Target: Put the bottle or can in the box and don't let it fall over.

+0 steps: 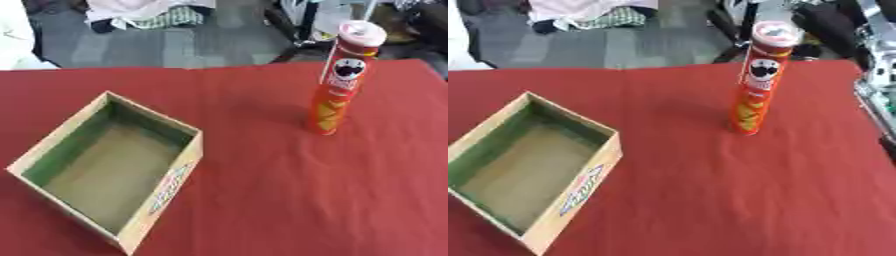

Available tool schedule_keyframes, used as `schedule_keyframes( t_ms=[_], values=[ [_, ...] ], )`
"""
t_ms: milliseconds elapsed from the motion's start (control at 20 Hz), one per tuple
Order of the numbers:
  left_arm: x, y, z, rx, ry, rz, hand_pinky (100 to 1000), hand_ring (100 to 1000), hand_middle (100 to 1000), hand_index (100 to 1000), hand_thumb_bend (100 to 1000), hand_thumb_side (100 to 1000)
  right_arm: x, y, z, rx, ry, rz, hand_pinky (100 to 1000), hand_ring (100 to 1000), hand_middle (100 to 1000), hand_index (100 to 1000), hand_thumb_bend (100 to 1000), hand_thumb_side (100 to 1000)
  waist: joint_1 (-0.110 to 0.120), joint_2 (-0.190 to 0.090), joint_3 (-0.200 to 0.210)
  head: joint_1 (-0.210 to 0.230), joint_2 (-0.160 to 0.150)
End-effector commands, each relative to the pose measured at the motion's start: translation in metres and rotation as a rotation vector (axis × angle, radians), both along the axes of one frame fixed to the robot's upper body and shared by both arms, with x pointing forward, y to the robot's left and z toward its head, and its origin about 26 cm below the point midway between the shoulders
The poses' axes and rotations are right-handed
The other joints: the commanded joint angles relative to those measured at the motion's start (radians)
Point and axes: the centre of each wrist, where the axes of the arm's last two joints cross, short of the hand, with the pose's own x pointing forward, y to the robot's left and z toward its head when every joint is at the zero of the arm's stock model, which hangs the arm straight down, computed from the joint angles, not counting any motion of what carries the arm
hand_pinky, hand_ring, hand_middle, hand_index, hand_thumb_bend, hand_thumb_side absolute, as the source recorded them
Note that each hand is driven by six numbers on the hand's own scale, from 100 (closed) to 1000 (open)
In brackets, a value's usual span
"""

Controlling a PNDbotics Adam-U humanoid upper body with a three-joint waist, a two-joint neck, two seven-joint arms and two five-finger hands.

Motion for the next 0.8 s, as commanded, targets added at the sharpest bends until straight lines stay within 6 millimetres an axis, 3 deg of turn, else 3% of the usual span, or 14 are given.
schedule_keyframes(
  t_ms=[50,800],
  values=[
    [-0.0027,0.0033,0.0108,0.035,-0.026,0.007,870,798,827,704,552,438,-0.0052,0.0005,0.0126,-0.034,-0.038,-0.002,727,856,851,846,100,674,0.001,-0.022,0.001,-0.003,-0.007],
    [-0.0020,0.0025,0.0120,0.039,-0.026,0.000,870,800,827,704,554,438,0.0002,0.0056,0.0217,-0.123,0.003,0.010,765,884,865,860,100,669,0.001,-0.018,0.014,-0.013,-0.011]
  ],
)
